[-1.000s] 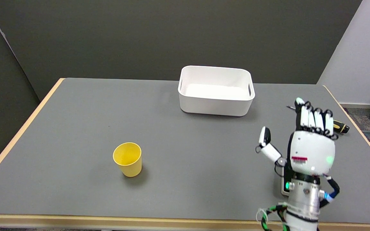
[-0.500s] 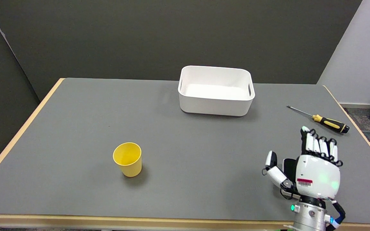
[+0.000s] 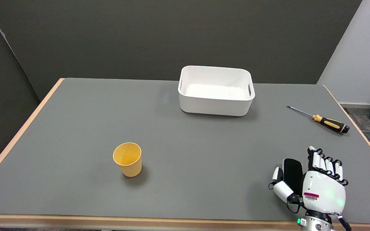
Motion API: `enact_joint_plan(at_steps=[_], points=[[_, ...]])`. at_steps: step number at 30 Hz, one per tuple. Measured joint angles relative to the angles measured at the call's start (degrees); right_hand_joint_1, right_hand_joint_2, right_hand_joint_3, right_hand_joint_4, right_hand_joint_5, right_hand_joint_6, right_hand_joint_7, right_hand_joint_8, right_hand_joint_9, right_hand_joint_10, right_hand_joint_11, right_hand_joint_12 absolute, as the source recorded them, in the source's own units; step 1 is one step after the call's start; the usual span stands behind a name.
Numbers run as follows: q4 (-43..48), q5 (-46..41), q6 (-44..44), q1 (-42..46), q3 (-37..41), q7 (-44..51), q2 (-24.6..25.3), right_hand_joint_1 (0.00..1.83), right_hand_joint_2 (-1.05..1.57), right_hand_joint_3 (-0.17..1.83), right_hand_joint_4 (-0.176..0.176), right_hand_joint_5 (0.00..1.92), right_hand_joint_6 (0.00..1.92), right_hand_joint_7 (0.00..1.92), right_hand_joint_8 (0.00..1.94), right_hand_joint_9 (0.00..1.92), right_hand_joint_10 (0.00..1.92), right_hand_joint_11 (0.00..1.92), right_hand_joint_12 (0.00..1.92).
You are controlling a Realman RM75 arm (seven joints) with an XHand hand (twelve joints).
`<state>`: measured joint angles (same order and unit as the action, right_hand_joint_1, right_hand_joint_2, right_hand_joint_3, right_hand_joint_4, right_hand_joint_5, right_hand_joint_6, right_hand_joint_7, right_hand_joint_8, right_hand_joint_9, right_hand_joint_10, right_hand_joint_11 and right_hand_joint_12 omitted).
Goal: Pick up the blackboard eraser.
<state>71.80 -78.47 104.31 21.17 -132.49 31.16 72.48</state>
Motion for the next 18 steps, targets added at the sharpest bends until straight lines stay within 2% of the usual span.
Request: enact_joint_plan(at_steps=[18], points=[[-1.35, -4.78, -3.09, -1.83, -0.55, -2.77, -0.41, 0.51, 0.68, 0.81, -0.122, 0.22, 0.45, 0.38, 0.63, 0.29, 1.02, 0.09, 1.32]])
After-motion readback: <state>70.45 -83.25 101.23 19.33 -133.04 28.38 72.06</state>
